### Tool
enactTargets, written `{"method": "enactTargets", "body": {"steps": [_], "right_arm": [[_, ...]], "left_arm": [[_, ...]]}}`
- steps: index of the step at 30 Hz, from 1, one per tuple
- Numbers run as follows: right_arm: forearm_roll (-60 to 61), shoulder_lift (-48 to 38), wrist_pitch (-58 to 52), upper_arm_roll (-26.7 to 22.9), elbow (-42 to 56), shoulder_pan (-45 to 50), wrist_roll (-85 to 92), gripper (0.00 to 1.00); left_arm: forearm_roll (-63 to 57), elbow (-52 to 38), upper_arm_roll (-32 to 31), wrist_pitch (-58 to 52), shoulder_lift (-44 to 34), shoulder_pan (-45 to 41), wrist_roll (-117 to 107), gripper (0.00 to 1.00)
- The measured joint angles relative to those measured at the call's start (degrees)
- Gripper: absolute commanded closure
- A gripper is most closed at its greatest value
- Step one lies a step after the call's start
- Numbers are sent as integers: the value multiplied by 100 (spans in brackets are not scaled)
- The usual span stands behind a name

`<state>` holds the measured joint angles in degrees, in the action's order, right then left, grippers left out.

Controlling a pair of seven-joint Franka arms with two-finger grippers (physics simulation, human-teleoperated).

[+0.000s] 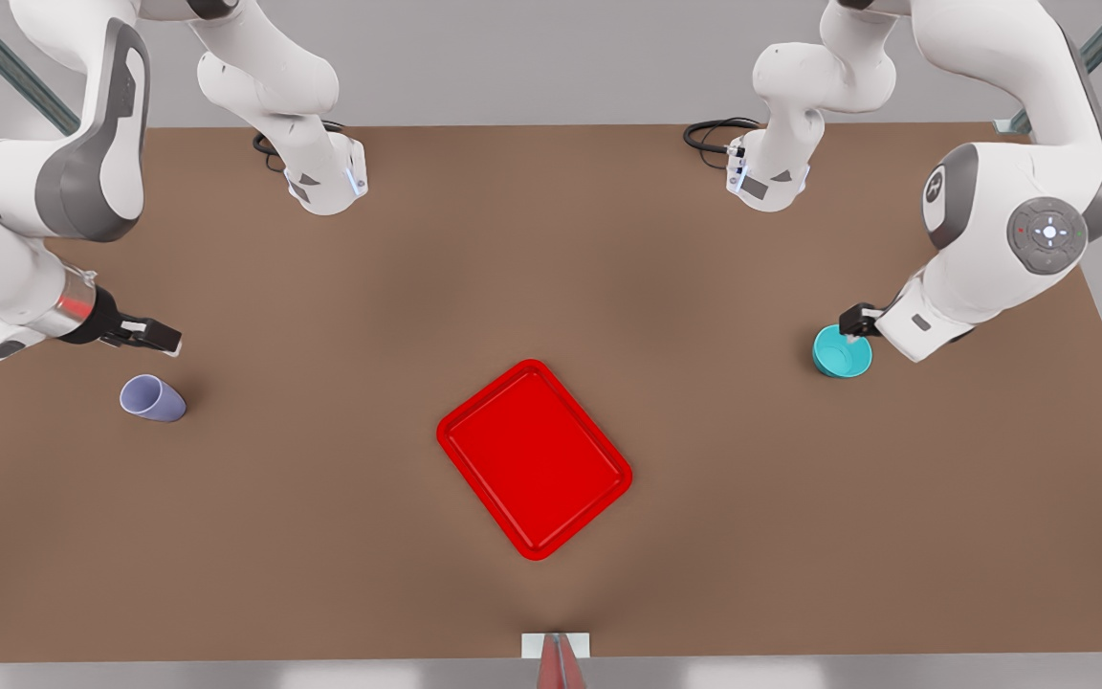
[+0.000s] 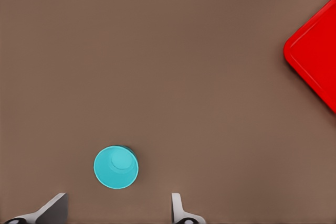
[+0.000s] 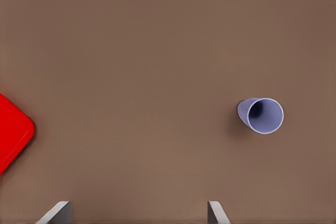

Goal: Place the bowl on the tray with the left arm and the cup on the tray with the right arm

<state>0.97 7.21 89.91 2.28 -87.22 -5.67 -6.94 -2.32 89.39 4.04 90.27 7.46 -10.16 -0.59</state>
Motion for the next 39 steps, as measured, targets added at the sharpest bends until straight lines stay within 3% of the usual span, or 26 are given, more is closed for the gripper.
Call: {"method": "enactTargets", "body": {"steps": [2,4,9,13,20,35,36,39], "right_arm": [[0,0,0,0,-5,7,0,0],[0,0,0,0,2,4,0,0],[0,0,0,0,2,-1,0,0],[0,8,0,0,-6,-6,0,0],[0,0,0,0,-6,-2,0,0],[3,1,0,0,10,4,0,0],[9,6,0,3,20,21,0,0],[9,31,0,0,20,-23,0,0]], "left_arm": [[-11,162,6,-40,36,19,-3,0],[-22,1074,27,36,155,325,-2,0],[258,1912,28,1076,713,1655,1685,0],[495,2507,62,1400,770,1796,2482,0],[700,2654,185,2690,1342,1915,2497,0],[826,2892,176,3040,1872,1992,3394,0],[832,2892,168,3035,1873,1991,3398,8],[860,2892,167,3040,1898,1987,3397,20]]}}
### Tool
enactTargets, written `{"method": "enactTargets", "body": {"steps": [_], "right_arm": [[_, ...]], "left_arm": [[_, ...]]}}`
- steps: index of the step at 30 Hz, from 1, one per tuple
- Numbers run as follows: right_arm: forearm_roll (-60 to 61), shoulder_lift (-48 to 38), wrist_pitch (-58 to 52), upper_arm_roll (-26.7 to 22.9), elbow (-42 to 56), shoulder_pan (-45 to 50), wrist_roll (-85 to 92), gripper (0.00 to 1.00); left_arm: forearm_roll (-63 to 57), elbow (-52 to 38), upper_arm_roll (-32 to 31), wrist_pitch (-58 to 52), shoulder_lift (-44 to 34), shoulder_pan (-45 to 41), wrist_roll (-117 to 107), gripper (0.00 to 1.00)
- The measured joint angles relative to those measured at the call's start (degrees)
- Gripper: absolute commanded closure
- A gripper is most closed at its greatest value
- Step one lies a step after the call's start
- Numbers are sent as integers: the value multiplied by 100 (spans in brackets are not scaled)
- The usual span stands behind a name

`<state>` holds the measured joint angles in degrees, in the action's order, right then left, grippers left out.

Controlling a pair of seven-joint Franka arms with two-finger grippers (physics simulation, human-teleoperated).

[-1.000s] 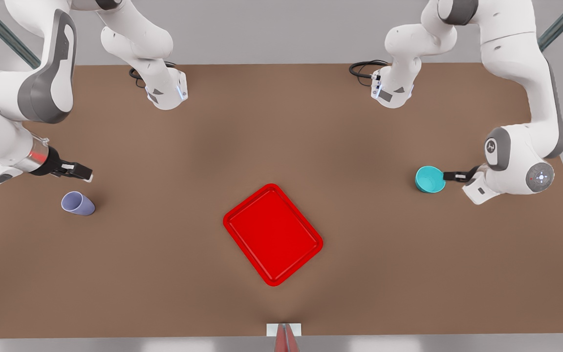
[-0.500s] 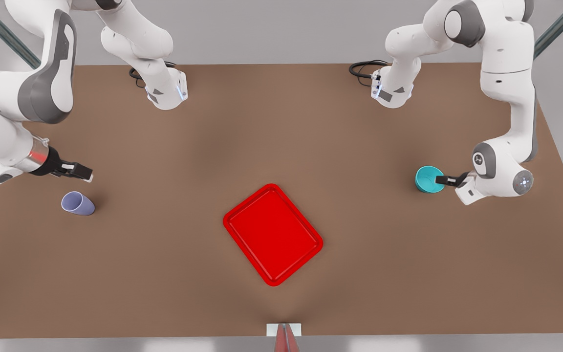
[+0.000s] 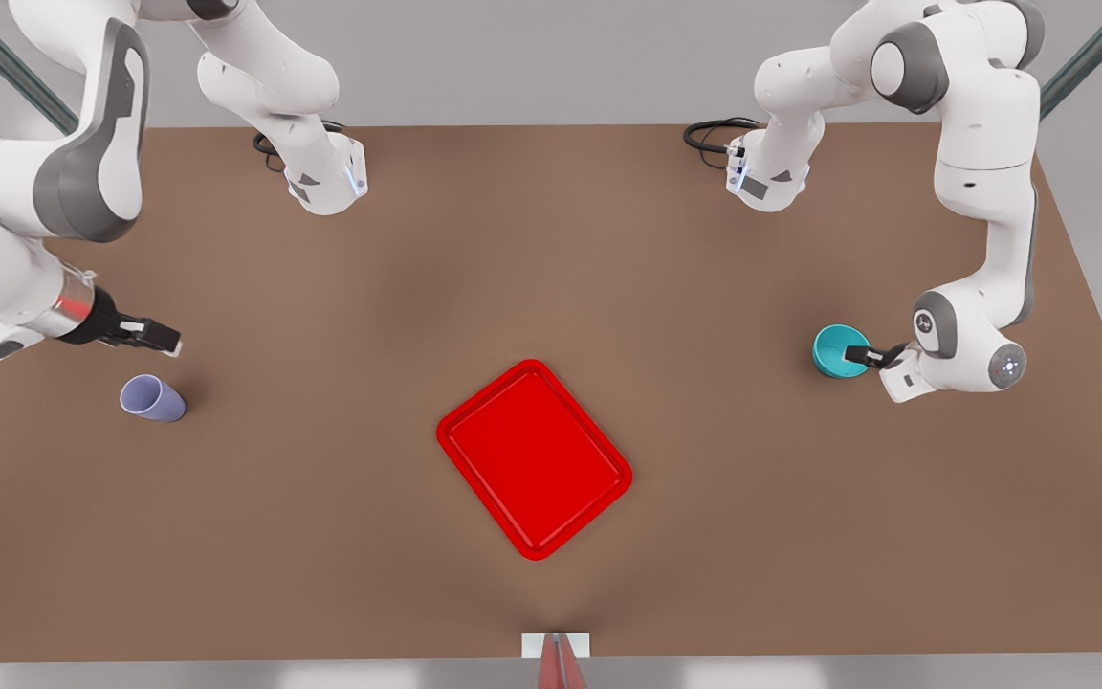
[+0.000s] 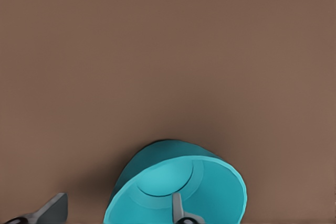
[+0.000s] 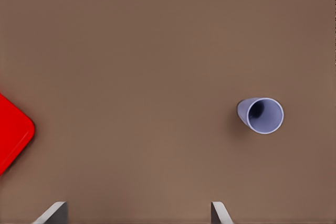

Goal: Place the bowl on the tray with the left arm and the cup on the tray with the right arm

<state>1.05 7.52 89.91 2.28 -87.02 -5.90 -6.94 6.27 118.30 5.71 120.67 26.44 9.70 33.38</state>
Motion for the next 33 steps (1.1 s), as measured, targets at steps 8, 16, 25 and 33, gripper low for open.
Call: {"method": "enactTargets", "body": {"steps": [8,16,25,33], "right_arm": [[0,33,-7,0,61,23,-2,0],[0,57,-8,0,89,18,0,0],[0,57,-8,0,87,11,0,0],[0,57,-8,0,89,10,14,0]], "left_arm": [[117,0,0,17,75,-2,-15,64],[169,-9,-18,61,124,-4,-63,79],[34,-101,-18,-123,50,-7,-187,79],[199,-1089,-116,-686,-384,-1700,-3099,79]]}}
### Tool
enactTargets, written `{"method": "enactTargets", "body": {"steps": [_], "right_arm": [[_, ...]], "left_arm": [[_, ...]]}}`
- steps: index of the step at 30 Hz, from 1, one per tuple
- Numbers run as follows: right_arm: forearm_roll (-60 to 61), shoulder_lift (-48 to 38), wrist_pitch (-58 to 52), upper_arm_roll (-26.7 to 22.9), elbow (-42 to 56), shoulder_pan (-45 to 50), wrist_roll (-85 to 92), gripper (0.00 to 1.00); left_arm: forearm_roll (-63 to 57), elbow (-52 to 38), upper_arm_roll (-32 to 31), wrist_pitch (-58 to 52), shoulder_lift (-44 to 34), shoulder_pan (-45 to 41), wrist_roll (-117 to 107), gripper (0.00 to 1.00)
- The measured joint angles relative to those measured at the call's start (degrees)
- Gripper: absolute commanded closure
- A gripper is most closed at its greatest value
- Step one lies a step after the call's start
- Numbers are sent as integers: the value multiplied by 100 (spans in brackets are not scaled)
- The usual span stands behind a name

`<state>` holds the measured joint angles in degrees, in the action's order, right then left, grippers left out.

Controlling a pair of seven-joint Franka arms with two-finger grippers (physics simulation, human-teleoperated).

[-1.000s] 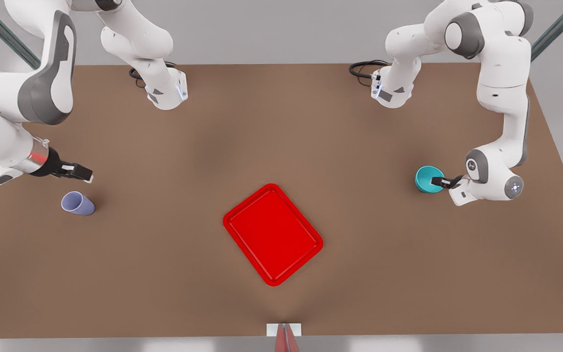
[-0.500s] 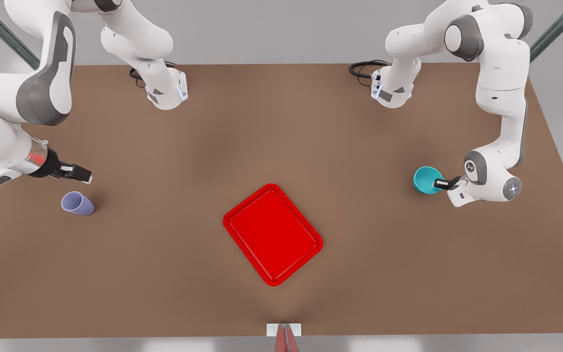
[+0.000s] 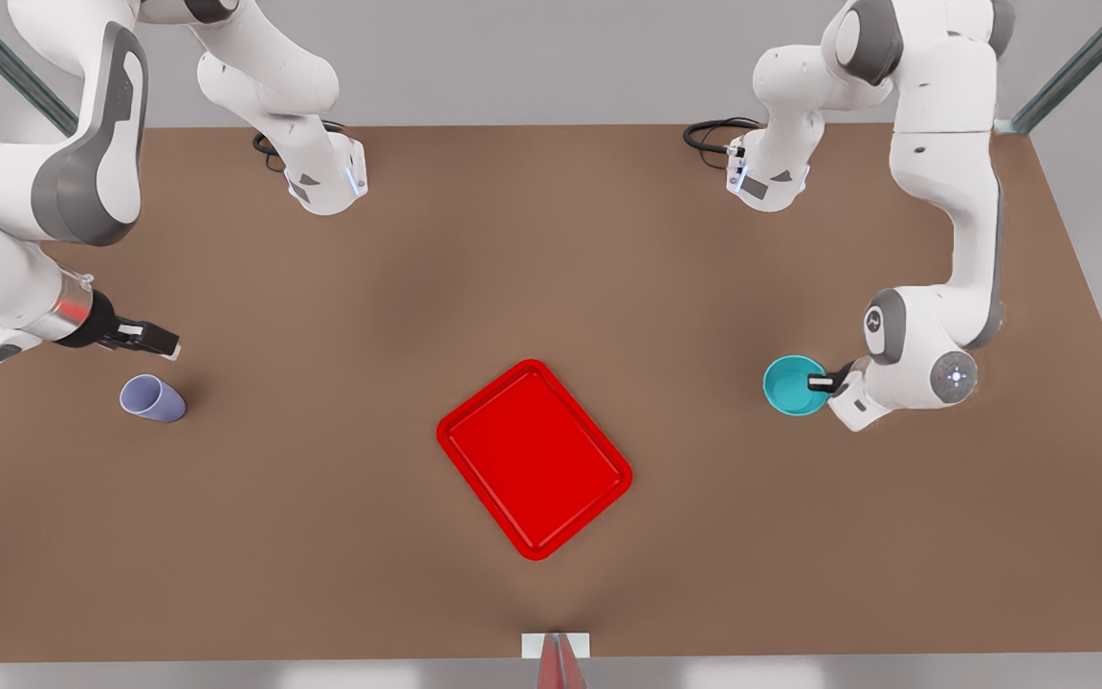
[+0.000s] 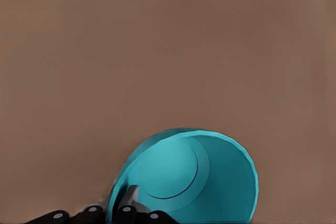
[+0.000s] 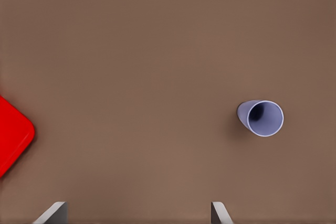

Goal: Place the bowl on the tray with the left arm and the cup on the tray with the right arm

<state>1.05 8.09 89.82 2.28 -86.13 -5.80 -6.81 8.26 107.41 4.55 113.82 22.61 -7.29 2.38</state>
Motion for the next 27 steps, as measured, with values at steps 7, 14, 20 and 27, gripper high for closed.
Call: {"method": "enactTargets", "body": {"steps": [7,14,20,27], "right_arm": [[8,0,0,0,-9,-7,-4,0],[9,0,0,0,-8,-10,-3,0],[9,0,0,0,-5,-12,4,0],[9,0,0,0,-9,-5,0,0]], "left_arm": [[298,-2509,-895,-437,1522,-1079,-3748,79],[888,-4301,-885,453,2985,-1832,-5390,79],[1078,-4379,-885,794,3258,-1955,-5309,79],[1373,-4386,-860,879,3366,-2013,-5182,4]]}}
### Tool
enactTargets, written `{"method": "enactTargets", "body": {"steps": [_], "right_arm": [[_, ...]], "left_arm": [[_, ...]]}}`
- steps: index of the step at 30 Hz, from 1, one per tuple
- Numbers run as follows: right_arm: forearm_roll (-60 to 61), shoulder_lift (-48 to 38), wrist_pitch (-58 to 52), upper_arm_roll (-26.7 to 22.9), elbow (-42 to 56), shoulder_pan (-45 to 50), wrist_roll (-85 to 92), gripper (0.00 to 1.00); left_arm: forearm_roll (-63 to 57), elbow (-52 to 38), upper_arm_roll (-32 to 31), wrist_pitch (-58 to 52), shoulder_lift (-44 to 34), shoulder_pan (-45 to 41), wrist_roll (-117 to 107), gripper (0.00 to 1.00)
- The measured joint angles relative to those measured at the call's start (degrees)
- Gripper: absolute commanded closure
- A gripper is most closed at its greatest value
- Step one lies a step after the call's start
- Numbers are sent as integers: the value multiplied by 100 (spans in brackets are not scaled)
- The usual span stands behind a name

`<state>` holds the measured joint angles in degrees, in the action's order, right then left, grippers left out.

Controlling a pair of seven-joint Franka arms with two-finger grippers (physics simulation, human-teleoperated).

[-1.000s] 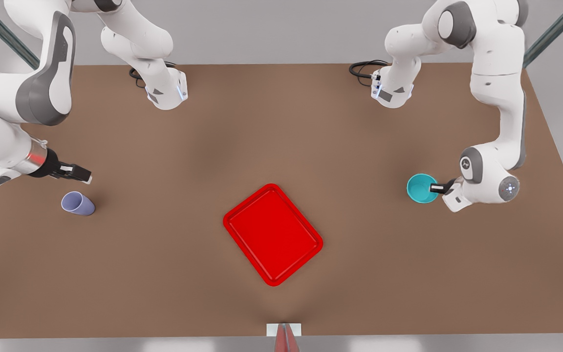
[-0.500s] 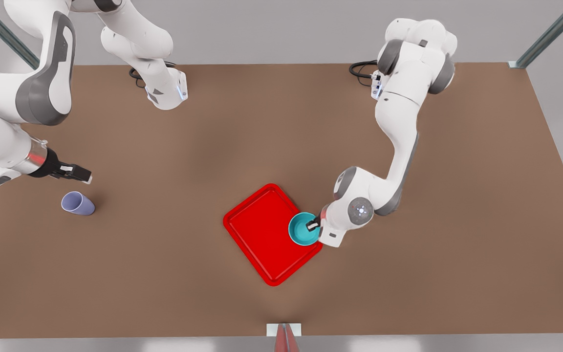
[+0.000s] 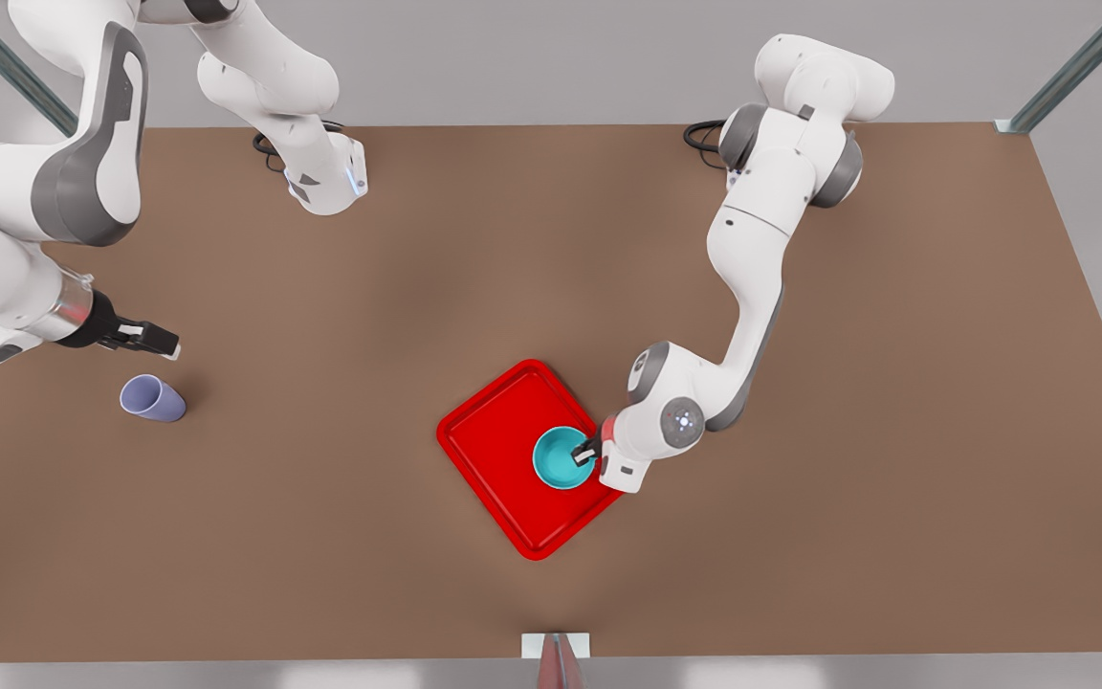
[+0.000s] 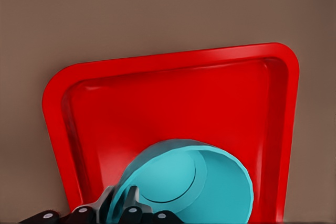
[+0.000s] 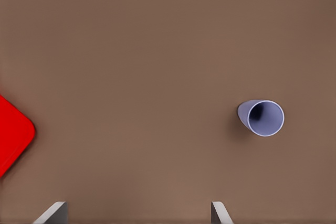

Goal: Place the bowl on the tray with the left arm and the cup on the tray with the right arm

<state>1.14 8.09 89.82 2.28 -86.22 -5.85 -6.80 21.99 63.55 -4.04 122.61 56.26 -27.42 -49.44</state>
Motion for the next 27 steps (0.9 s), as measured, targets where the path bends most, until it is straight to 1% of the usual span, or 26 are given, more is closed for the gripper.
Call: {"method": "enactTargets", "body": {"steps": [1,4,5,6,7,8,10,11,13,14,15,16,17,18,19,21,22,23,27], "right_arm": [[0,0,0,0,0,-5,0,0],[0,0,0,0,3,-3,-1,0],[0,0,0,0,7,-7,3,0],[0,5,0,0,7,-12,4,0],[0,3,0,0,29,4,-4,0],[0,0,0,1,26,19,-5,0],[0,7,0,0,26,-12,-5,0],[0,0,0,0,26,-6,-4,0],[0,9,5,-15,-11,-29,21,0],[-8,63,0,-17,-17,-164,78,0],[-33,125,-8,-19,-26,-292,24,0],[-4,391,-46,-18,12,-274,-7,0],[14,530,-86,-13,56,-324,47,0],[-13,639,-110,-2,259,-303,42,0],[2,667,-229,1,255,-304,35,0],[-113,677,-114,-18,131,-458,414,0],[-123,723,-97,-23,123,-565,606,0],[-115,810,-89,-19,139,-729,740,0],[-108,1173,266,-44,268,-1234,2132,0]], "left_arm": [[68,0,5,0,8,-1,30,1],[176,3,31,-10,9,0,36,1],[174,8,160,-89,-53,-1,56,0],[79,8,353,-512,-306,14,84,0],[-158,9,423,-1325,-667,185,505,0],[-362,8,475,-2151,-1079,504,1467,0],[-706,16,627,-3011,-1765,837,2171,0],[-980,33,648,-3532,-2016,855,3074,0],[-1544,44,657,-4307,-2439,1528,5040,0],[-1741,44,772,-4749,-2759,1648,5130,0],[-1915,466,806,-4931,-3263,1665,5161,0],[-2050,1174,801,-4755,-3855,1690,5167,0],[-2149,1685,801,-4389,-4187,1780,5152,0],[-2221,1962,800,-4207,-4343,1767,5102,0],[-2271,1936,792,-4282,-4296,1757,5059,0],[-2315,1896,804,-4235,-4225,1760,4960,0],[-2301,1680,793,-4243,-4042,1750,4720,0],[-2289,1603,791,-4270,-4042,1731,4747,0],[-2257,1591,800,-4264,-4031,1741,4681,0]]}}
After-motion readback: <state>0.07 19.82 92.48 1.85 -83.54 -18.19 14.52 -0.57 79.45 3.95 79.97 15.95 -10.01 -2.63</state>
